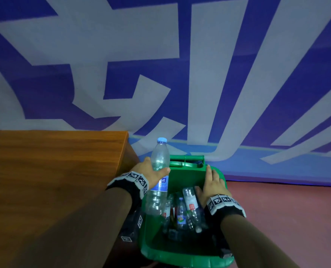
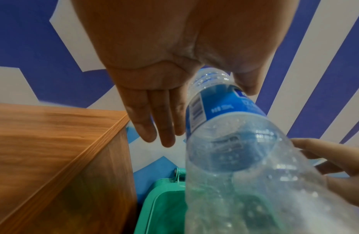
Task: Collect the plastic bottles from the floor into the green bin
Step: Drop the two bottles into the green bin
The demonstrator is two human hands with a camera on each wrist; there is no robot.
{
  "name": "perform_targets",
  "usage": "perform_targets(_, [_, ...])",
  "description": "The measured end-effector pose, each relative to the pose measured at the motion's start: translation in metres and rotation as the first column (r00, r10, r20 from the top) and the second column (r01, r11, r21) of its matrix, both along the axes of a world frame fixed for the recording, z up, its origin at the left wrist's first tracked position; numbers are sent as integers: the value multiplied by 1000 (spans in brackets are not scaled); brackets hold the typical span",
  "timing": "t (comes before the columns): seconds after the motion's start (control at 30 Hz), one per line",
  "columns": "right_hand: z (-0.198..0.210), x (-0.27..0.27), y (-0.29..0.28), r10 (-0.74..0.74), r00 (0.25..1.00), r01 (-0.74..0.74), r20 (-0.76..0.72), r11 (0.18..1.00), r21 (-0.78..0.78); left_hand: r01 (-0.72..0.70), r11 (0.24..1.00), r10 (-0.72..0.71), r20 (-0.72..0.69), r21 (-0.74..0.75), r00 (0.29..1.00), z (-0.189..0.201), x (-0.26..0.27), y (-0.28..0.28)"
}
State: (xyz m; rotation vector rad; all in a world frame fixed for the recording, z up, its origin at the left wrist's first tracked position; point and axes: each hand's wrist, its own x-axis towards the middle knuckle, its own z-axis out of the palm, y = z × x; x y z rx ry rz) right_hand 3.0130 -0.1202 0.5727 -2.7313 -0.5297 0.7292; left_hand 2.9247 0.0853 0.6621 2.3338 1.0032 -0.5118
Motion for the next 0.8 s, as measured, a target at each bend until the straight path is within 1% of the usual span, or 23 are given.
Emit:
perform_targets(0.27, [-17,-9,-30,-10,999,8,-47,999,-48,-25,999,24,-35,-41,999,-23,2,-25])
perform_targets(0.43, [-16,-12,-50,-40,999,38,-25,997,-62,-18,998,17,-15,-65,1000,-35,2,-39])
perform_targets(0.57, [-2,-16,-60,-53,998,55,30,996,-76,5,999,-6,-33,-50,999,-30,0,-42])
perform_targets(0.67, [15,-24,-60,-39,997,45,68,995,-91,2,999,-2,0,-36,1000,-18,-7,-43])
perform_targets(0.8, [44,-43,-44,70,985,-53,159,992,-112,-22,1000,22,97,0,995,6,-36,-40])
